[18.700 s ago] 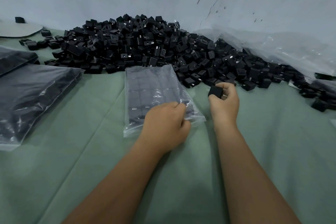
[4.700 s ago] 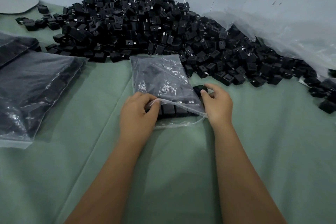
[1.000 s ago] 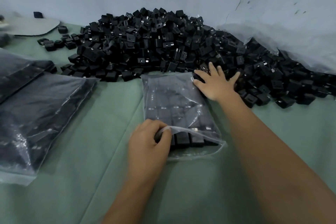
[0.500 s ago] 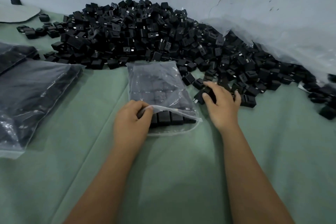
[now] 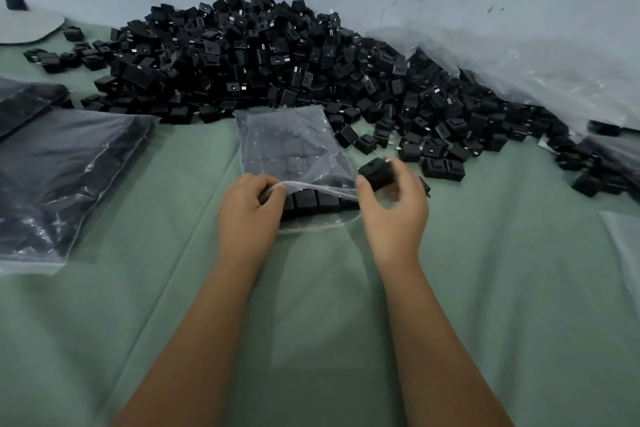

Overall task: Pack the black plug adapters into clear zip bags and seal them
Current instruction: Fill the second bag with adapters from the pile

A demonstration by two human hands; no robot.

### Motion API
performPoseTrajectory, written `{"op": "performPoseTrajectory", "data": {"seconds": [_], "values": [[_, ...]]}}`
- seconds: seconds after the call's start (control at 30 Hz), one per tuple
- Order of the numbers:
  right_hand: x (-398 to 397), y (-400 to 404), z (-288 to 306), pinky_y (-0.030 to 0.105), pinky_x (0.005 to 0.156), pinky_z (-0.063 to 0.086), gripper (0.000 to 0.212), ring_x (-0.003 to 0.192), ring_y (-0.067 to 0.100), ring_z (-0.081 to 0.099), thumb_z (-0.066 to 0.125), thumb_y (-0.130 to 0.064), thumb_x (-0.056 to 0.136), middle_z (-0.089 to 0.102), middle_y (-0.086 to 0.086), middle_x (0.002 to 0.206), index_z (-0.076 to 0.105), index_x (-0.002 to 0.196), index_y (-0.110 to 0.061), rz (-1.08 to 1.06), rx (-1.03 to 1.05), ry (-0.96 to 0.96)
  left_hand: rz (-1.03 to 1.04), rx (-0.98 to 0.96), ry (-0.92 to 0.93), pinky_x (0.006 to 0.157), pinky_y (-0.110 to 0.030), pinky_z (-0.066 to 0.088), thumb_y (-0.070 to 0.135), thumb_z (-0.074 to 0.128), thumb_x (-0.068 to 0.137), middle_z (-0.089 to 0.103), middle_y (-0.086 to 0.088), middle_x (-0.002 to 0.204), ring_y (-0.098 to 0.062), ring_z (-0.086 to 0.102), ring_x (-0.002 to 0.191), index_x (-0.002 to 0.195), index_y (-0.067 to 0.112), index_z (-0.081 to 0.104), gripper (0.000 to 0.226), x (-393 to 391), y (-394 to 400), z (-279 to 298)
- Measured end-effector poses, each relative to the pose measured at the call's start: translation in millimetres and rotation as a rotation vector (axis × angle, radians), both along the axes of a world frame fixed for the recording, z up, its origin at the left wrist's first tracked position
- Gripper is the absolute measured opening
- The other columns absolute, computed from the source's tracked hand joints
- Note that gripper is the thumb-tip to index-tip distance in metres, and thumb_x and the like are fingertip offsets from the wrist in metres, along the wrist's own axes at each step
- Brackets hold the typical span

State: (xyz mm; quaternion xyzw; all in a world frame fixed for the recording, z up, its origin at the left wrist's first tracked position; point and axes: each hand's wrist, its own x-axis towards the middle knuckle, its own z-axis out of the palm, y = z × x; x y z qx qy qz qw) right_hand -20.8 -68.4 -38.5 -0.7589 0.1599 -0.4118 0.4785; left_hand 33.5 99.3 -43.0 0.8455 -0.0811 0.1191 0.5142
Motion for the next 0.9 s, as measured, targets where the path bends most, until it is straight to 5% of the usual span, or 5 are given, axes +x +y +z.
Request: {"op": "performPoseTrajectory", "data": {"seconds": [0.1,0.4,0.53,0.7,0.9], "values": [[-6.1,22.5,-0.1,0.026,0.078,0.046,0.033,0.086,0.012,0.055,0.057,-0.041,0.080,0.052,-0.015,0.089,0.065,0.107,-0.022,0.136,-0.051,-0.039,0.004,-0.006,-0.006,0.066,-0.009,0.036,0.020,0.060,0.089,0.061,0.002,0.080,-0.008,0.054,0.077,0.077,0.020,0.068,0.014,0.0,0.4,-0.4],[-16.0,51.4,-4.3,0.026,0.065,0.050,0.043,0.067,0.003,0.051,0.061,-0.049,0.075,0.053,-0.018,0.076,0.046,0.113,-0.038,0.201,-0.278,0.115,-0.041,-0.212,0.014,0.082,-0.047,0.052,0.017,0.062,0.090,0.068,-0.005,0.087,-0.023,0.064,0.086,0.087,0.017,0.071,0.009,-5.8,2.1,5.8],[-12.3,54.6,-3.1,0.022,0.056,0.043,0.029,0.066,0.007,0.056,0.067,-0.051,0.077,0.062,-0.014,0.074,0.054,0.093,-0.032,0.043,-0.526,0.184,-0.060,-0.253,-0.002,0.082,-0.041,0.053,0.012,0.062,0.091,0.067,-0.005,0.092,-0.021,0.063,0.087,0.090,0.016,0.071,0.010,-9.0,1.9,8.1],[-6.9,50.5,-3.7,0.029,0.068,0.047,0.025,0.080,0.010,0.056,0.066,-0.041,0.086,0.061,-0.012,0.083,0.056,0.100,-0.023,0.150,-0.353,0.256,-0.061,-0.187,-0.058,0.071,-0.014,0.046,0.013,0.067,0.086,0.067,0.001,0.089,-0.007,0.061,0.082,0.087,0.023,0.070,0.010,-8.6,0.6,6.7],[-14.2,50.4,-1.1,0.029,0.056,0.043,0.015,0.072,0.014,0.054,0.053,-0.024,0.087,0.060,-0.006,0.078,0.062,0.078,-0.017,-0.065,-0.484,0.213,-0.077,-0.108,-0.111,0.069,-0.012,0.043,0.015,0.071,0.082,0.066,0.005,0.090,-0.006,0.060,0.082,0.089,0.030,0.067,0.017,-7.7,1.9,4.6]]}}
